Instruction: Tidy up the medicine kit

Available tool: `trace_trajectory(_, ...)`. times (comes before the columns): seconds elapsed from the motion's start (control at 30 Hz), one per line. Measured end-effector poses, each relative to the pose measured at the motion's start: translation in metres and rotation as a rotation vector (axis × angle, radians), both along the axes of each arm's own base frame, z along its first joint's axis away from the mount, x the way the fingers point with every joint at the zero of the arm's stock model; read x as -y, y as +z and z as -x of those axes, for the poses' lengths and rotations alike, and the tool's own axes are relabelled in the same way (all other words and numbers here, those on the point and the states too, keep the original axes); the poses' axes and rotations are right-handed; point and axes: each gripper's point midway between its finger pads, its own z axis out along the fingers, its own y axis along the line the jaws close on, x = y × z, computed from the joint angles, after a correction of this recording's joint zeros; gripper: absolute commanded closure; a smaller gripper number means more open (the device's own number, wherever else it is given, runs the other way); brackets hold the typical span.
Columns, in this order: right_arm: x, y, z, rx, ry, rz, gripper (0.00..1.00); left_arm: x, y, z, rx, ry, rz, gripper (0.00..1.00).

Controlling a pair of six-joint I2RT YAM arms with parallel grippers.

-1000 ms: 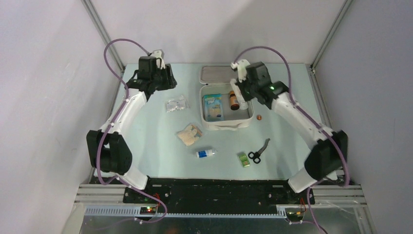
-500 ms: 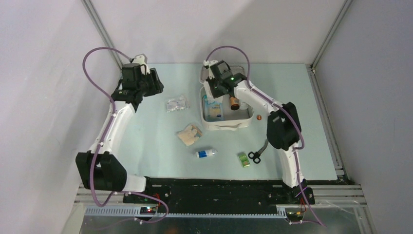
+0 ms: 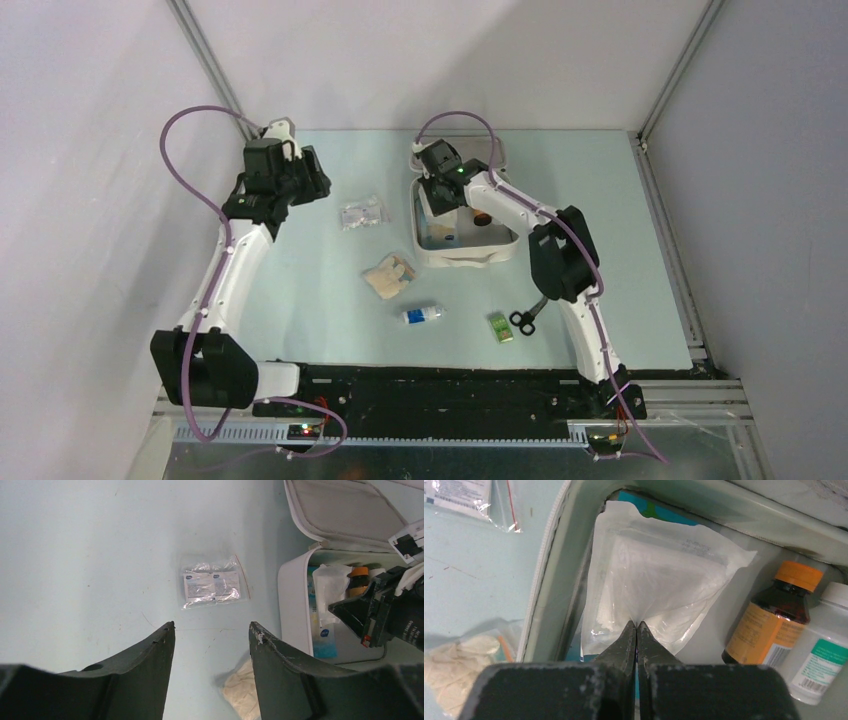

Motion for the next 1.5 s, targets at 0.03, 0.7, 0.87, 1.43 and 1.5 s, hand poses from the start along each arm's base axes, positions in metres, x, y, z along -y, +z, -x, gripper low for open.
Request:
trace_trajectory(0.03,-0.001,-0.003,-0.001,-0.004,-0.003,0.001,1.00,0.000,0.000,0.000,0.000,0.001,0.000,0.39)
trace_trajectory(0.7,-0.015,0.009,-0.012,-0.047,0.044,-0.148,0.56,0.024,-0.034,-0.003,-0.087,-0.203,0.003,0.28)
trace_trajectory(0.87,0.016,0.069,0.001,-0.009,0.111,-0.232,0.18,0.040,-0.081,0.015,-0.205,-0.342,0.025,0.25)
trace_trajectory(1.43,0.116,0.083,0.105,-0.092,0.275,-0.303,0.15,0.076,-0.209,0.099,-0.715,-0.564,0.182,0.30)
trace_trajectory(1.5,0.118,0.078,0.110,-0.104,0.277,-0.296,0.14,0.080,-0.210,0.100,-0.715,-0.586,0.154,0.31)
